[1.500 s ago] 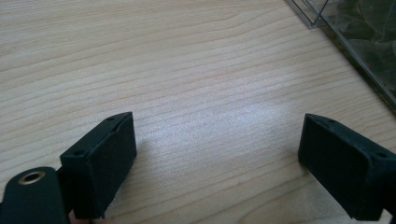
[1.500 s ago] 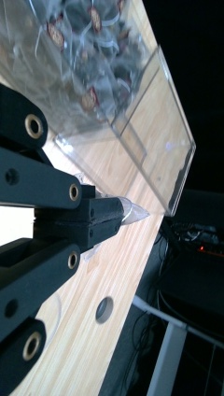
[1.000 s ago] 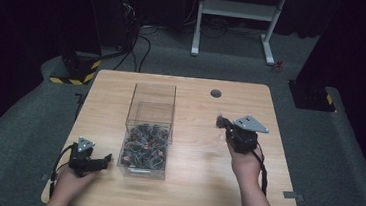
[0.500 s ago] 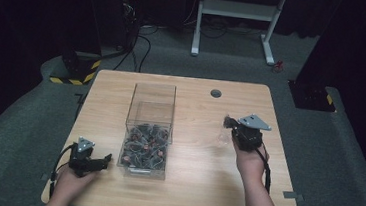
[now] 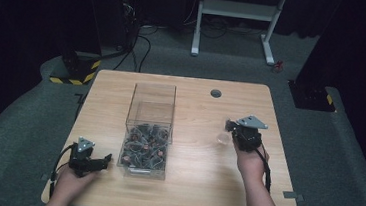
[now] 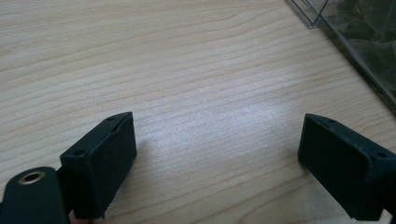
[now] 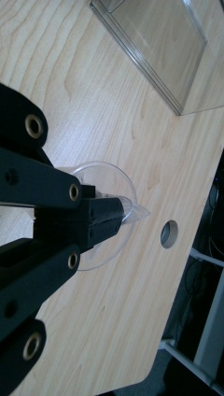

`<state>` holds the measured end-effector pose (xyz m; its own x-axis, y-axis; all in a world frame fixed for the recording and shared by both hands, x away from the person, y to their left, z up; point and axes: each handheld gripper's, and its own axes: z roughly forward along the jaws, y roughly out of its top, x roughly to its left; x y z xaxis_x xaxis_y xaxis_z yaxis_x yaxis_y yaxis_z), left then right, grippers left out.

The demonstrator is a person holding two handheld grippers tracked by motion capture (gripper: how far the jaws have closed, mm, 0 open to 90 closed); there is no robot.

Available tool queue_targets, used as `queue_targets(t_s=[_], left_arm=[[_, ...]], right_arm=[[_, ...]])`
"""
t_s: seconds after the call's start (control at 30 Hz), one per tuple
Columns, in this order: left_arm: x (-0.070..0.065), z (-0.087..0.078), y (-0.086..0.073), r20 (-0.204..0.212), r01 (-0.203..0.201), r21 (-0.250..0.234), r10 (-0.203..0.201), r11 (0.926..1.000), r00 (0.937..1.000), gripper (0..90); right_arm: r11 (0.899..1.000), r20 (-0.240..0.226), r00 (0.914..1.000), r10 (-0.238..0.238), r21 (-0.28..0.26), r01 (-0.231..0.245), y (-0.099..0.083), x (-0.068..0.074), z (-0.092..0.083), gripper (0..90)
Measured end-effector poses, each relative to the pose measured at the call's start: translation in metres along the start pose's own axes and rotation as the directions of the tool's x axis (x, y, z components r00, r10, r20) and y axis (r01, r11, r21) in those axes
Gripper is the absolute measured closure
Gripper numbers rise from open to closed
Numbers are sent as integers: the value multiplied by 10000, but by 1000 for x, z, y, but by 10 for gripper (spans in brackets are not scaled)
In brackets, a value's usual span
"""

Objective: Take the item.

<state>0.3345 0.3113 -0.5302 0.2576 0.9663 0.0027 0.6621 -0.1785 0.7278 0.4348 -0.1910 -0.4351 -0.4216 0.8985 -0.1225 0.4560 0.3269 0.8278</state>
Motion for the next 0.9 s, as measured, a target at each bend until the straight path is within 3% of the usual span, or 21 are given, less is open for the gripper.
queue_targets(t_s=[0.43, 0.53, 0.9], left_arm=[[0, 0, 0, 1, 3, -1, -3, 10000, 10000, 117], [0, 0, 0, -2, -1, -1, 1, 10000, 10000, 117], [0, 0, 0, -5, 28, -24, -28, 10000, 10000, 117]], right_arm=[[9995, -89, 10000, 45, 317, -43, -3, 2, 7, 900], [9998, -124, 9999, 105, 181, -103, -2, 2, 7, 814], [9994, -109, 9994, 336, -81, -337, -1, -1, 4, 659]])
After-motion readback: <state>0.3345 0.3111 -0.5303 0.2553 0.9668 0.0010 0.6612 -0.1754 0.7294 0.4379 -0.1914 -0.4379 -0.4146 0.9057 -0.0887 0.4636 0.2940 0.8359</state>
